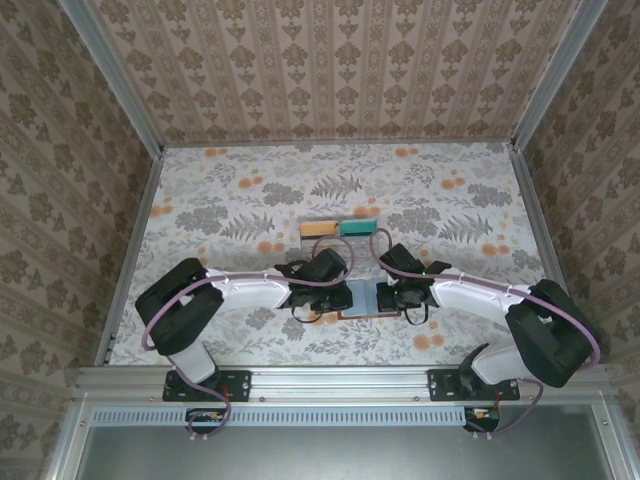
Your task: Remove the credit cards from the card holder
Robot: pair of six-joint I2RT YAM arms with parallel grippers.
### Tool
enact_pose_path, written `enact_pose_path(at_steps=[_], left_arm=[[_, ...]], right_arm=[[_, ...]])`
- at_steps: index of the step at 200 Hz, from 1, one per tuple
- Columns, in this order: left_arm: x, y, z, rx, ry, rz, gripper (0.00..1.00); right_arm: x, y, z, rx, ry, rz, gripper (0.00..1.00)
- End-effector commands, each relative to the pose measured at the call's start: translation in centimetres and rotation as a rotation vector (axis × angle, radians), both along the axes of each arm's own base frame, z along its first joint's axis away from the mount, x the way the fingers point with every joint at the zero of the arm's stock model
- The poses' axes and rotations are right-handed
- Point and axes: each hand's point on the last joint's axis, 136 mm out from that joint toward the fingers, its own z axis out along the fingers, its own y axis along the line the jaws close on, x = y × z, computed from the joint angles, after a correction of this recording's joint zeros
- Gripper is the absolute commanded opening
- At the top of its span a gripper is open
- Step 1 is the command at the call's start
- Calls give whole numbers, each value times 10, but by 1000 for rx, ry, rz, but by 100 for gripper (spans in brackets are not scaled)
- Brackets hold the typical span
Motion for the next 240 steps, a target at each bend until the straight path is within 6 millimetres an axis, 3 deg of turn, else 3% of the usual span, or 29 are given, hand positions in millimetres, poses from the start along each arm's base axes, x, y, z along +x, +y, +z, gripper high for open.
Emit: enact_pose_path(at_steps=[1, 35, 87, 107, 118, 143, 173, 204, 220, 240], left_arm=[[-2, -14, 2, -26, 6, -39, 18], [-4, -22, -2, -36, 20, -59, 15], [0, -20, 15, -24, -24, -60, 17], [5, -14, 30, -8, -66, -59, 22], [8, -10, 40, 2, -95, -59, 27], [15, 5, 64, 25, -163, -38, 48], [32, 40, 98, 57, -275, 33, 67], [51, 98, 130, 118, -410, 168, 99], [60, 133, 139, 152, -459, 248, 100], [69, 182, 141, 218, -481, 361, 100]], right_arm=[[-16, -7, -22, -39, 98, -24, 5], [-18, -6, -23, -32, 104, -22, 5], [-12, -7, -12, -34, 65, -17, 7], [-7, -8, -2, -38, 34, -20, 10], [-1, -8, 13, -25, -16, -24, 13], [11, -15, 40, -31, -110, -50, 23], [25, -35, 77, -64, -268, -105, 33], [38, -65, 111, -122, -459, -187, 60], [44, -83, 126, -173, -548, -240, 74], [53, -101, 141, -235, -654, -299, 86]])
